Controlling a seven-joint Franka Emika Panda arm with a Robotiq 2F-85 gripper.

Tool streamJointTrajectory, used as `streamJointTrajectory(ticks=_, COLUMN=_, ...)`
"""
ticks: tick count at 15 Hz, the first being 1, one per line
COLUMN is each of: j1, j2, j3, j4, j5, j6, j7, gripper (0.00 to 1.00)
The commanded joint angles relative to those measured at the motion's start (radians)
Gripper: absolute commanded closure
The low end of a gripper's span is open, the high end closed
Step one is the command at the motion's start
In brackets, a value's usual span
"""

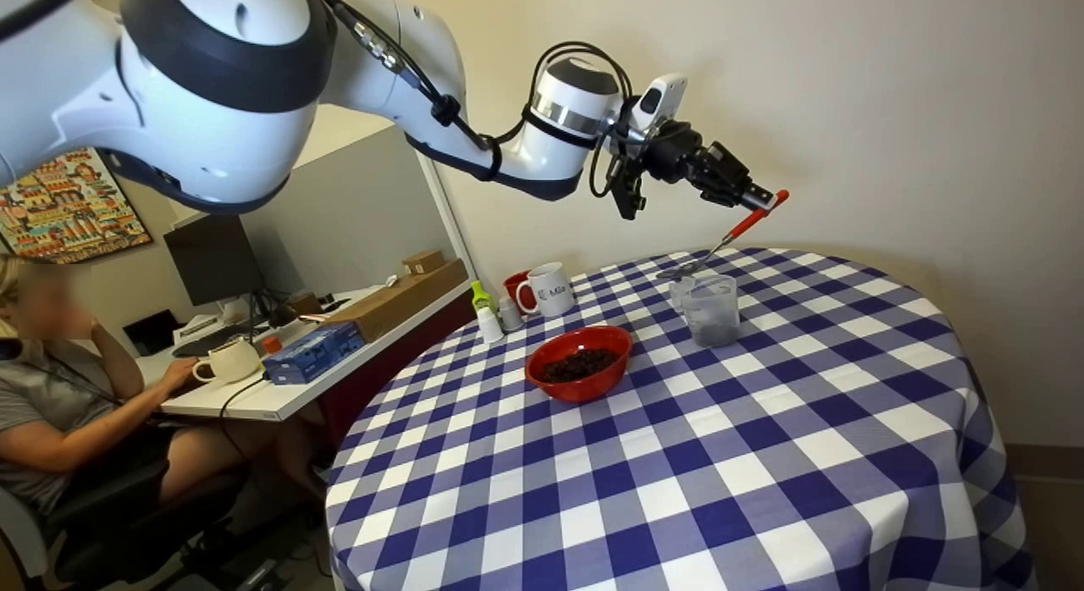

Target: Use the spoon to place contents from the red bowl into the clear jug.

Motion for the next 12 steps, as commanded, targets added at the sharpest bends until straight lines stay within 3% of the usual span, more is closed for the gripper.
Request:
streamJointTrajectory(ticks=1, j1=-0.019, j2=0.067, j3=0.005, j4=0.138, j5=0.047, j6=-0.077, j7=-0.063, gripper=0.95)
streamJointTrajectory(ticks=6, j1=-0.034, j2=0.091, j3=0.005, j4=0.196, j5=0.055, j6=-0.103, j7=-0.062, gripper=0.95)
streamJointTrajectory(ticks=12, j1=-0.055, j2=0.062, j3=0.019, j4=0.191, j5=0.067, j6=-0.055, j7=-0.035, gripper=0.95)
